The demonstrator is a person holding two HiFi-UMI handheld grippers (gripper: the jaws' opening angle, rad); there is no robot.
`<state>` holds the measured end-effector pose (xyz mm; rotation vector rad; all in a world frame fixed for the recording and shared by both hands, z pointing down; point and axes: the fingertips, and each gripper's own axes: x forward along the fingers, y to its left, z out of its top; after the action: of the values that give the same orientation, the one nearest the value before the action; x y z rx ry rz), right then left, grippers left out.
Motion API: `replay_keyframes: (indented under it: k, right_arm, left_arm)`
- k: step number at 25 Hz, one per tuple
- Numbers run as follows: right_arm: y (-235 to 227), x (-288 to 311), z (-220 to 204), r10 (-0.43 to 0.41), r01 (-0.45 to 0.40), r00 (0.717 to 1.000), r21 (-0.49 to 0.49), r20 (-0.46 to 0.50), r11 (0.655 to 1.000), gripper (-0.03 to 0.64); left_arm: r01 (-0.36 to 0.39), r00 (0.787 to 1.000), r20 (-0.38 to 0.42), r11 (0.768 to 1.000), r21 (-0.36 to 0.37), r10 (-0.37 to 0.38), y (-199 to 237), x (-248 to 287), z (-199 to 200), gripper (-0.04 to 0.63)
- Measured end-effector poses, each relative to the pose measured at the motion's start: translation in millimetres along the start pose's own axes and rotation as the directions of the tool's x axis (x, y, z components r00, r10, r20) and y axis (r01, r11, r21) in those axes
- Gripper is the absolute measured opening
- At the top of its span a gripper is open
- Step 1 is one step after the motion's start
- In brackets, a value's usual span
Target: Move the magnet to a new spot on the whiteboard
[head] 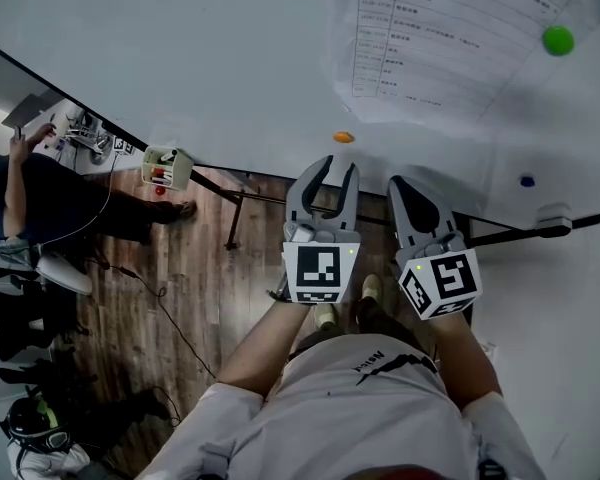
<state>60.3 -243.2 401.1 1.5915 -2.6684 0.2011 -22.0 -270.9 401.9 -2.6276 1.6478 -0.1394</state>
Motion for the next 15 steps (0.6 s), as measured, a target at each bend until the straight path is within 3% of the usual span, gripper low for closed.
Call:
replay_keyframes:
  k: [8, 15]
  right_arm:
    - [19.2, -17.6, 3.4, -0.014, 0.014, 1.000, 0.003, 0.018, 1.000, 0.014]
    - [43.3, -36.2, 2.4, -0.023, 0.022, 0.999, 0.011, 0.030, 1.000, 0.014]
  left_arm:
    - [0.083, 0.997, 0.007, 0.996, -0.040, -0.083, -13.3, -35.2, 11.3, 0.126]
    - [0.118, 0.993, 0.023, 0.990, -0.073, -0.117, -18.9, -68.8, 21.4, 0.049]
